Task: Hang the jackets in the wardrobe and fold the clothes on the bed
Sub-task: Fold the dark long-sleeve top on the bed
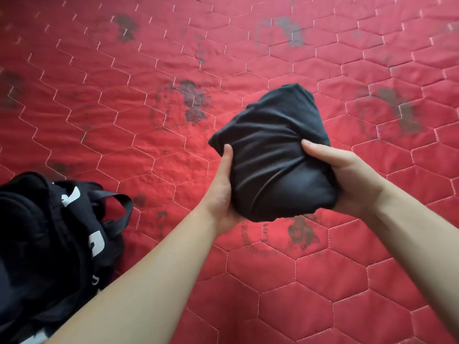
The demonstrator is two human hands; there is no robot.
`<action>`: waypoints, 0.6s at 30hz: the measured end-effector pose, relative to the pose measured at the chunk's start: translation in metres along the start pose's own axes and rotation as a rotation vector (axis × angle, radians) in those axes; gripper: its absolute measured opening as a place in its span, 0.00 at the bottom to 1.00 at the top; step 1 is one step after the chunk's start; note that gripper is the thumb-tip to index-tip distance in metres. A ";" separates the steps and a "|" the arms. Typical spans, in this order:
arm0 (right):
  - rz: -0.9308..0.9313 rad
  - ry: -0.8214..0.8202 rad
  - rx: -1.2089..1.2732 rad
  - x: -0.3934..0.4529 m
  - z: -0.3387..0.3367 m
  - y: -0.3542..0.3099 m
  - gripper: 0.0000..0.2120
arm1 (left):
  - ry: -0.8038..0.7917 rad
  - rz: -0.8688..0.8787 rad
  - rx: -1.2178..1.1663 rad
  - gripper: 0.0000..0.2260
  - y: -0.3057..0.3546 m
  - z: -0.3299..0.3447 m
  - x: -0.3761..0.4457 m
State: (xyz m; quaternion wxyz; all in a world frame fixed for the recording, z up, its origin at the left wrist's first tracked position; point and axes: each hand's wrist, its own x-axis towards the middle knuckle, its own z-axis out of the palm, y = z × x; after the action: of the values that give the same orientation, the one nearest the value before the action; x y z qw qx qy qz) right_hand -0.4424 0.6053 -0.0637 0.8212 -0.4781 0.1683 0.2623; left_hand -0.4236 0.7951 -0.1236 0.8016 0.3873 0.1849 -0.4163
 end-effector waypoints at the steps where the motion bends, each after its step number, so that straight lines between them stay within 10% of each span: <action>1: 0.015 -0.003 -0.004 -0.003 -0.002 -0.002 0.14 | -0.024 0.032 -0.067 0.34 0.000 -0.003 -0.003; 9: 0.012 0.111 -0.018 -0.040 0.005 -0.025 0.15 | -0.186 0.102 -0.142 0.25 0.019 0.005 -0.050; 18: -0.208 0.054 -0.168 -0.142 0.173 -0.162 0.11 | -0.040 0.356 -0.192 0.27 0.098 0.111 -0.173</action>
State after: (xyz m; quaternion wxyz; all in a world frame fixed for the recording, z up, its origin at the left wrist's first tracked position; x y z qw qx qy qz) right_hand -0.4562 0.6526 0.2085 0.7962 -0.5668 0.1173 0.1762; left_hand -0.4478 0.8341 0.0995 0.8992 0.3273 0.1364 -0.2564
